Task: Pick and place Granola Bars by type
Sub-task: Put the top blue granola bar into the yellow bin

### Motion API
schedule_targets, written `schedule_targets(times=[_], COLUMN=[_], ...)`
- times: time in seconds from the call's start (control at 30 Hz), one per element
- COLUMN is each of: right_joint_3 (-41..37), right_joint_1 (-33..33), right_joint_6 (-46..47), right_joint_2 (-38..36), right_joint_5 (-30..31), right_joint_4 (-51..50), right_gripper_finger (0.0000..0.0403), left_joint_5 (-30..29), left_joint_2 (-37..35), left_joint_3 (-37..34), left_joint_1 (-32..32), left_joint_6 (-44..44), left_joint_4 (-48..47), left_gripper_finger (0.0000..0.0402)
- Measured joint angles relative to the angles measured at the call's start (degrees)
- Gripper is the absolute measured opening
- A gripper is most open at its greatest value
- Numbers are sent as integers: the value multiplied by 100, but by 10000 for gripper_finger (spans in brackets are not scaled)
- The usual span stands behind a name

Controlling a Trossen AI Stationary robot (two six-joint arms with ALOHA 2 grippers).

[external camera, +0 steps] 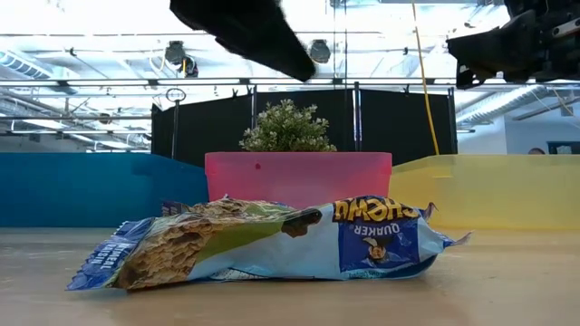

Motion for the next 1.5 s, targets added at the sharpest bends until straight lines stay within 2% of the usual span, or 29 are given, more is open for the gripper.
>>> schedule_targets(times=[0.1, 0.2, 0.27, 0.33, 0.43, 0.6, 0.87, 1.03, 1.2, 1.5], right_joint_3=[0, 0, 0, 0, 0, 0, 2, 2, 2, 2], right_joint_1=[0, 0, 0, 0, 0, 0, 0, 0, 0, 0], right_joint_6=[0, -10, -53, -107, -189, -325, -389, -389, -369, -350], right_joint_2=[-4, -26, -39, -48, -75, -79, -77, -77, -77, -77], right_joint_5=[-1, -1, -3, -2, -3, -3, -3, -3, -3, -5], right_joint_4=[-66, -93, -90, -46, -47, -28, -1, -7, -42, -50], right_gripper_finger=[0, 0, 0, 0, 0, 0, 0, 0, 0, 0], left_joint_5=[177, -38, -243, -186, -35, 215, 487, 513, 892, 916], left_joint_2=[619, 980, 1147, 1259, 1356, 1459, 1577, 1589, 1595, 1571], left_joint_3=[862, 1439, 1571, 1585, 1585, 1561, 1550, 1526, 1366, 1021], left_joint_1=[-113, -111, -87, -37, 31, 123, 276, 383, 403, 403], left_joint_6=[36, -157, -365, -465, -498, -583, -529, -529, -522, -514], left_joint_4=[-721, -1298, -1625, -1789, -2077, -2234, -2352, -2275, -2177, -1700], left_gripper_finger=[92, 152, 192, 222, 245, 247, 211, 190, 175, 170])
